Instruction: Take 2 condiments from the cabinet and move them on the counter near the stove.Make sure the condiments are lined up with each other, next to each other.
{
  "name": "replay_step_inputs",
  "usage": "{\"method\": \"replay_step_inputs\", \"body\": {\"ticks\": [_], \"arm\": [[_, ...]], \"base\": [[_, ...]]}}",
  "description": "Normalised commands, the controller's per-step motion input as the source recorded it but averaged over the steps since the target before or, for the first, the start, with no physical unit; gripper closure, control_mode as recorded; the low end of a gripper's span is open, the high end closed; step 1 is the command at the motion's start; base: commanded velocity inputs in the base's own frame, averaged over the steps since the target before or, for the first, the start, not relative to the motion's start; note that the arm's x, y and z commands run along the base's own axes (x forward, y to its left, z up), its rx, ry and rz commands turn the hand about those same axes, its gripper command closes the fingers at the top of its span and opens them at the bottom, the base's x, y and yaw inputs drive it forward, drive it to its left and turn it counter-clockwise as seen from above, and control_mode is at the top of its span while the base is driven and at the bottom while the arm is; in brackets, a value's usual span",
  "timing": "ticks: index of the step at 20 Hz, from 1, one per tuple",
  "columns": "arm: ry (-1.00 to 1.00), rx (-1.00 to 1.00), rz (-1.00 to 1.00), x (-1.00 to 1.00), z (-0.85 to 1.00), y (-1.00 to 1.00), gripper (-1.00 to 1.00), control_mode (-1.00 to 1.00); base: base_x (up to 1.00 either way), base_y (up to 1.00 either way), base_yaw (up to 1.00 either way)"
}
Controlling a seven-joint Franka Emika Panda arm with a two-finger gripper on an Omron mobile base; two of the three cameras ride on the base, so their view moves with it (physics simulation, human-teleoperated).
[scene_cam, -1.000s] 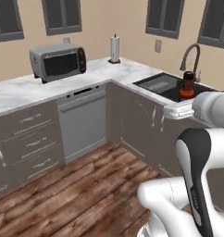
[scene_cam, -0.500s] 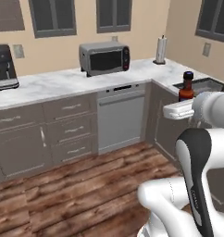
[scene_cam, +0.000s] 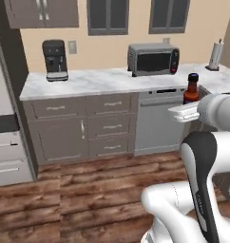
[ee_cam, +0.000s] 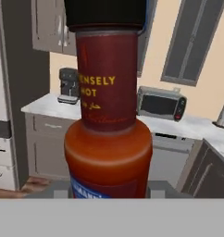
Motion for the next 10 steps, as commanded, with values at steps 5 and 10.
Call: {"method": "replay_step_inputs", "body": {"ticks": [5, 10], "arm": [[0.0, 0.0, 0.0, 0.0, 0.0, 0.0, 1.0, 1.0], [0.0, 0.0, 0.0, 0.0, 0.0, 0.0, 1.0, 1.0]], "base": [[-0.2, 0.0, 0.49], [-0.18, 0.0, 0.49]]}}
